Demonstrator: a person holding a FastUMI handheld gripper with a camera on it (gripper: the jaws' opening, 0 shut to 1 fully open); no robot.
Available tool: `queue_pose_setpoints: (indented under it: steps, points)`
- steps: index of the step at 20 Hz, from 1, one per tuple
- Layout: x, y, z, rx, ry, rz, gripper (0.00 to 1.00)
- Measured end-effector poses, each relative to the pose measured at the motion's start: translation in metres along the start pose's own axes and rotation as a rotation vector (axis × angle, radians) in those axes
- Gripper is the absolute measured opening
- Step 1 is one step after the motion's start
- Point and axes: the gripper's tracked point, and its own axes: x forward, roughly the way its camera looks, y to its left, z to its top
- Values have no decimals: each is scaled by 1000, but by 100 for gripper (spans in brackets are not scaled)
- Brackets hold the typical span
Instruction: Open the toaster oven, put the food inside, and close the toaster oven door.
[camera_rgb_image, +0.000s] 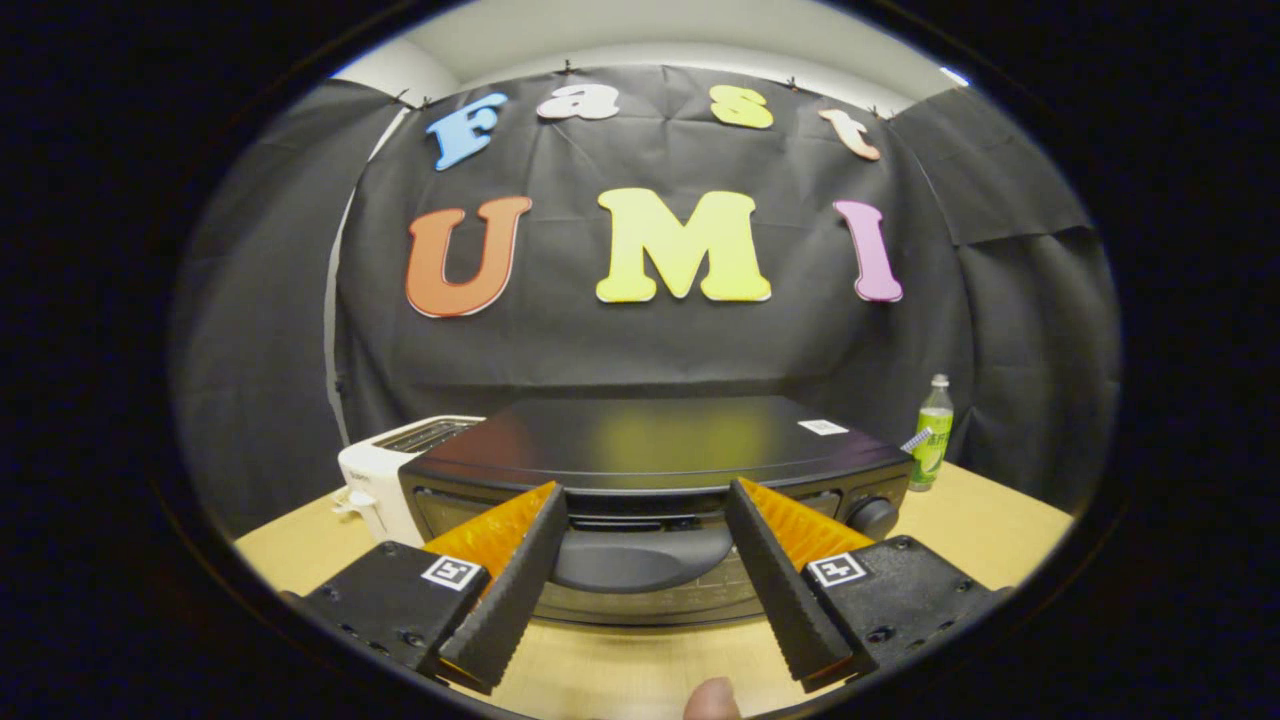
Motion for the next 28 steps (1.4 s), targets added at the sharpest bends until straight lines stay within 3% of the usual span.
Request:
queue_pose_setpoints:
  steps: [7,13,22,28]
  points:
    - [-52,0,-32,21,66,16,100]
    - [-82,-2,-57,-40,111,2,100]
    - [-117,-3,-117,-48,368,59,100]
    - [-126,-6,-107,-45,351,65,100]
